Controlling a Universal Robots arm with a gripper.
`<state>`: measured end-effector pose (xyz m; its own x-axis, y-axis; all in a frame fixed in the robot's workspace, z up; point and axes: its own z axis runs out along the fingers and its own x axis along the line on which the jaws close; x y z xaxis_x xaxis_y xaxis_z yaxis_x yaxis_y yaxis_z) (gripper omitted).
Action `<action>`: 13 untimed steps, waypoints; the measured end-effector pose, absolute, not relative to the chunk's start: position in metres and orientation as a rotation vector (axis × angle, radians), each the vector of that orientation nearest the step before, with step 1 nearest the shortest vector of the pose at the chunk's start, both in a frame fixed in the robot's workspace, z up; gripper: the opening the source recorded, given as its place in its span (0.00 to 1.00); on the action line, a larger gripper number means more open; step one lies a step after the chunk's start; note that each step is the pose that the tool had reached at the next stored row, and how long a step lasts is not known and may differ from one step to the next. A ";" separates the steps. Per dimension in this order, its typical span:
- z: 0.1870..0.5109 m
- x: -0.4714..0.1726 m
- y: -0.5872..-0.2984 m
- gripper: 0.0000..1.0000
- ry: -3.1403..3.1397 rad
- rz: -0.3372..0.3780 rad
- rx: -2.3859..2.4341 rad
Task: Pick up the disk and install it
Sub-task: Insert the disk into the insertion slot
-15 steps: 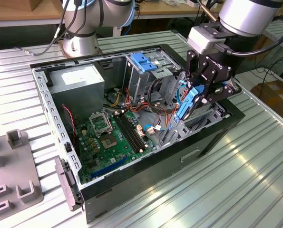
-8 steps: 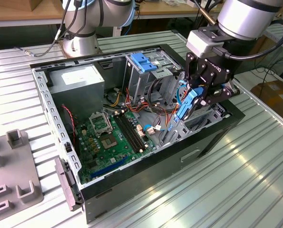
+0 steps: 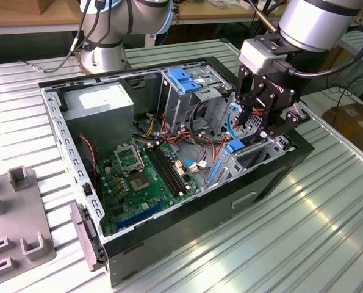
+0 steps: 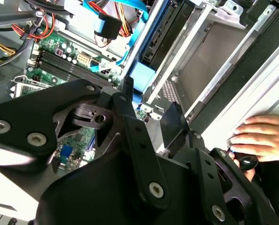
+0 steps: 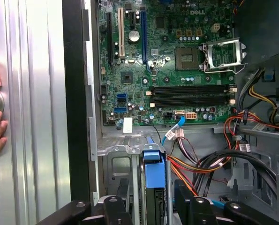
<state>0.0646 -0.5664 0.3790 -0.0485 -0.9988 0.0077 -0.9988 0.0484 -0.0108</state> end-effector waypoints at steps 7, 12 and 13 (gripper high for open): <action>0.379 0.065 -0.566 0.30 2.273 -0.021 -2.166; 0.378 0.065 -0.566 0.18 2.273 -0.021 -2.166; 0.378 0.065 -0.566 0.18 2.273 -0.021 -2.166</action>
<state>0.0646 -0.5664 0.3783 -0.0484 -0.9988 0.0077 -0.9988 0.0483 -0.0108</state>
